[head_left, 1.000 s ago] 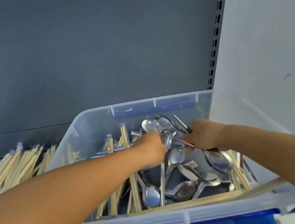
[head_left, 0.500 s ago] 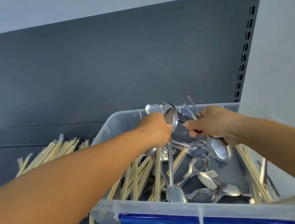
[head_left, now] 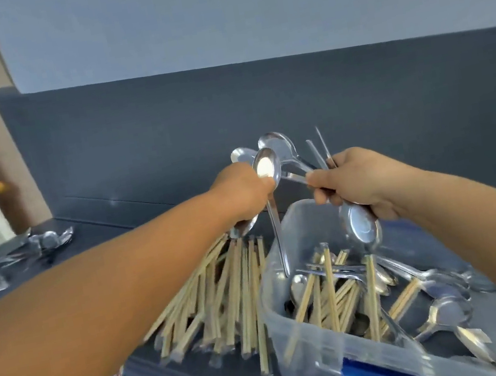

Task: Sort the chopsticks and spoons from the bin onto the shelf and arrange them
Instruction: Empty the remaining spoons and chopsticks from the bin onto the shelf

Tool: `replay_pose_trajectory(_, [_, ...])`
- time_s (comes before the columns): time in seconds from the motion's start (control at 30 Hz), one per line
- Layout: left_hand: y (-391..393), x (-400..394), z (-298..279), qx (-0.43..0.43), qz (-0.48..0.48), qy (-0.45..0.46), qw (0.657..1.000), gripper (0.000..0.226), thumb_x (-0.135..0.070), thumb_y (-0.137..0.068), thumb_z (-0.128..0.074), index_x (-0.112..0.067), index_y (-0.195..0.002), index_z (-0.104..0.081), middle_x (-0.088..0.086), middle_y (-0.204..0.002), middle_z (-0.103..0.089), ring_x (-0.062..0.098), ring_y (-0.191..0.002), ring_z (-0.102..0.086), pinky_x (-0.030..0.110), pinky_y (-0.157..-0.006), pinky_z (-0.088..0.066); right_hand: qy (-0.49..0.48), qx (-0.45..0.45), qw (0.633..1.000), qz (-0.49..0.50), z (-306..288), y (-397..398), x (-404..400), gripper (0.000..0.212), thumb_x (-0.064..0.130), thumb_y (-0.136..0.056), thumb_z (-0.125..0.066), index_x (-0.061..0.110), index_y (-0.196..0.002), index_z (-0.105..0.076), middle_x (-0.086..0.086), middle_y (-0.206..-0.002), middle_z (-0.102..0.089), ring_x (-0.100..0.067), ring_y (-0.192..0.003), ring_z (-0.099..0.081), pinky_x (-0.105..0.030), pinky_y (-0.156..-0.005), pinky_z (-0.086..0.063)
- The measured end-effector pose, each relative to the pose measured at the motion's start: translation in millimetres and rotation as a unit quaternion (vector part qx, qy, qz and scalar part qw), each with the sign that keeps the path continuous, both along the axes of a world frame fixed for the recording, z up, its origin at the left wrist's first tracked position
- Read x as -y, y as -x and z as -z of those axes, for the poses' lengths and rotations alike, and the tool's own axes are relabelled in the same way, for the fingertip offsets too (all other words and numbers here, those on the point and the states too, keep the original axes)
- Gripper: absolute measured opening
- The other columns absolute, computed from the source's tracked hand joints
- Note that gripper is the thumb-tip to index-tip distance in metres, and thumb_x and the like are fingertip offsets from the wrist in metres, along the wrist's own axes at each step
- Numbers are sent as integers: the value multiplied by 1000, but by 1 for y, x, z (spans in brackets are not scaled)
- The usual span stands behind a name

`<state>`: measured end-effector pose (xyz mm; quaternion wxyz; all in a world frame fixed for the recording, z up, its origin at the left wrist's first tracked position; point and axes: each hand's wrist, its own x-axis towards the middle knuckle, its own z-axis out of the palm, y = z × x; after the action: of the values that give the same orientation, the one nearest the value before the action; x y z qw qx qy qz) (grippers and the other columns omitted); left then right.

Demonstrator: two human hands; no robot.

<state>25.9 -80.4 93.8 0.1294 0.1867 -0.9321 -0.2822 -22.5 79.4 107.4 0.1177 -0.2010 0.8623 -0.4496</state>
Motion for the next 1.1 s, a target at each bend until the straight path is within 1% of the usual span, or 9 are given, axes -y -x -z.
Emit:
replay_pose_trajectory(0.1, [-29,54,-4,-12,-24,-14,1000,30,-31,-95,-47,-13,-71,-46,2,-65,-45,16,-56,-42,28,-50,-32,7,2,999,-36,-5,-25,58,30,26,-95,-54,10,-70,-57,7,-35,-50,-10,-34,-34,-18,-37,-31])
replay_pose_trajectory(0.3, [-91,174,0,-7,-63,-14,998,28,-30,-95,-47,-7,-82,-55,4,-68,-48,16,-59,-44,27,-52,-34,22,5,997,-79,4,-73,191,26,24,-94,-54,10,-74,-59,7,-42,-59,-16,-56,-40,-27,-55,-38])
replay_pose_trajectory(0.53, [-148,294,23,18,-110,-24,993,26,-30,-92,-48,-5,-93,-58,3,-67,-51,15,-58,-47,27,-51,-33,-5,12,992,-128,25,-125,316,27,24,-96,-50,10,-75,-58,11,-33,-51,-13,-42,-31,-20,-42,-31])
replay_pose_trajectory(0.67, [-159,350,43,35,-139,-33,989,25,-31,-91,-51,-7,-92,-59,5,-70,-52,18,-63,-50,30,-58,-40,-13,19,990,-138,38,-135,375,24,22,-96,-49,10,-77,-57,12,-31,-49,-11,-38,-29,-15,-34,-28])
replay_pose_trajectory(0.8, [-153,398,68,24,-163,-55,985,43,-37,-95,-43,1,-109,-56,6,-69,-55,20,-65,-53,30,-61,-40,-29,18,989,-142,56,-124,426,21,18,-94,-50,11,-75,-55,11,-32,-50,-11,-41,-33,-18,-38,-31])
replay_pose_trajectory(0.87, [-146,418,81,36,-173,-51,983,46,-41,-97,-38,0,-100,-58,6,-69,-55,21,-65,-52,30,-61,-37,-33,22,989,-142,67,-112,449,22,16,-92,-49,11,-71,-53,10,-36,-53,-12,-40,-33,-20,-40,-30])
replay_pose_trajectory(0.97, [-132,444,98,50,-178,-48,982,46,-46,-98,-33,-8,-80,-52,7,-69,-54,20,-63,-51,30,-54,-34,-53,19,988,-144,83,-92,481,22,15,-91,-49,12,-70,-52,10,-37,-53,-11,-36,-31,-17,-35,-27])
replay_pose_trajectory(1.03, [-119,460,107,63,-181,-47,980,45,-46,-98,-34,-8,-84,-53,5,-67,-53,18,-62,-51,29,-52,-35,-63,23,987,-143,94,-77,501,20,15,-91,-48,11,-72,-53,8,-49,-57,-11,-37,-33,-19,-37,-28])
replay_pose_trajectory(1.1, [-106,476,115,82,-188,-45,978,42,-44,-98,-37,-9,-82,-52,4,-65,-51,17,-60,-50,28,-53,-37,-83,28,986,-144,105,-62,521,16,15,-91,-48,10,-77,-54,7,-53,-55,-12,-40,-36,-21,-40,-30])
